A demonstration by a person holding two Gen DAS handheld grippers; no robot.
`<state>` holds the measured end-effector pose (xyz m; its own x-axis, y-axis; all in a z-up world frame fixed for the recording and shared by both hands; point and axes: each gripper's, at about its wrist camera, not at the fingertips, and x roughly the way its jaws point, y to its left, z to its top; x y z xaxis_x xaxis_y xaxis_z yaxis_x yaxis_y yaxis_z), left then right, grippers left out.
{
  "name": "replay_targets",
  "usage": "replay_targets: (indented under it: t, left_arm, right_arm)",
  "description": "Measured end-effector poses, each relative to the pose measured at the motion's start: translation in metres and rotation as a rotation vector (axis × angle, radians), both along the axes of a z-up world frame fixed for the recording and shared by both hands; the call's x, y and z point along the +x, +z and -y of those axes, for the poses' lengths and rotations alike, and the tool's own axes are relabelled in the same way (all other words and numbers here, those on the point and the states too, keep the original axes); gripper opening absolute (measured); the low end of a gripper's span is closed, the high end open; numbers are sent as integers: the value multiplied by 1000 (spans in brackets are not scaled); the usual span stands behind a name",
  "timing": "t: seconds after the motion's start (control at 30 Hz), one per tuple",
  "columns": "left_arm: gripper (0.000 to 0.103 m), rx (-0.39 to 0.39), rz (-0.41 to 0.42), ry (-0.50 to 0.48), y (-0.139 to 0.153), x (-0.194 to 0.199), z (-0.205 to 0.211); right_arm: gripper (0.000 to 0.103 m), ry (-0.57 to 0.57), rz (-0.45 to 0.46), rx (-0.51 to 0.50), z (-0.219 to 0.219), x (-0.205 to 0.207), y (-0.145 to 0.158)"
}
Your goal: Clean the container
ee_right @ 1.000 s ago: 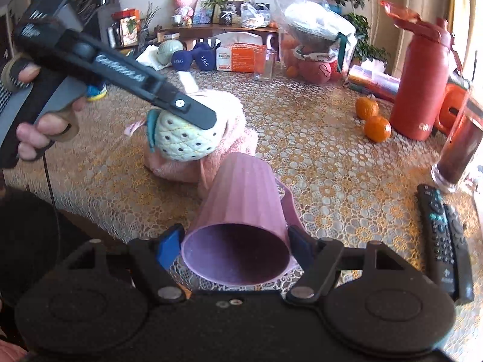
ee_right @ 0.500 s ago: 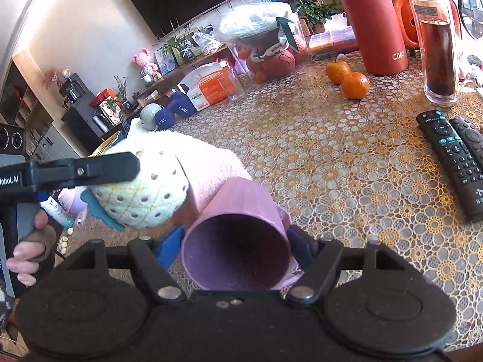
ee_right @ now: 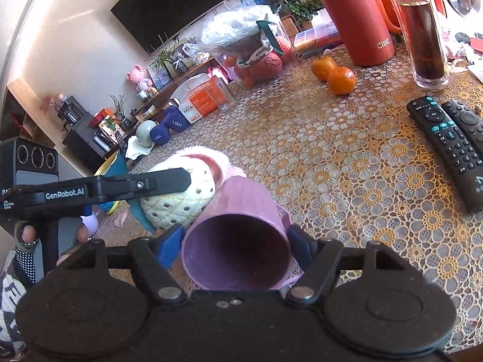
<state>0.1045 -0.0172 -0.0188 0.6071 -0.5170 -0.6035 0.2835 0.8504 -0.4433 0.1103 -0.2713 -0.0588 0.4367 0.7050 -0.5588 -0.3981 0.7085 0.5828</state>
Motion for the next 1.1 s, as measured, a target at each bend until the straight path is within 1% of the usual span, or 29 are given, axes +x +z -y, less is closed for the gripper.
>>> replay_targets:
  t: [0.07,0.23,0.37,0.43,0.53,0.6,0.67,0.8,0.87,0.93,1.03,1.1]
  left_arm:
    - [37,31,-7,24,-5,5,-1]
    - [37,41,-55,86,-17,10,-11]
    - [37,23,-30,98,-10,-4,-14]
    - [37,-1,-10,96,-3,-14,-16]
    - [37,-24,15,84,8,-32,-15]
    - [37,-44,39,57,16,-45,-12]
    - [37,-54,64,29,24,-58,-5]
    - [37,-81,87,-24,34,-74,6]
    - [37,-63,93,-34,34,-79,13]
    - [37,-47,87,-30,31,-77,15]
    - [37,-65,64,-12,25,-71,10]
    - [37,-38,53,6,21,-66,9]
  right_arm:
    - [74,-10,-11,13,2,2,0]
    - [74,-59,-60,58,7,6,-2]
    - [74,-111,-118,119,12,8,-5]
    - [74,-141,-154,159,15,8,-7]
    - [74,-201,-221,248,22,8,-12]
    - [74,-249,-278,318,27,7,-19]
    - [74,-279,-313,365,29,7,-24]
    - [74,-311,-360,415,27,4,-32]
    - [74,-315,-390,433,24,1,-36]
    - [74,-325,-411,437,22,-2,-40]
    - [74,-340,-442,470,24,-2,-49]
    - [74,-338,-436,467,23,-2,-49]
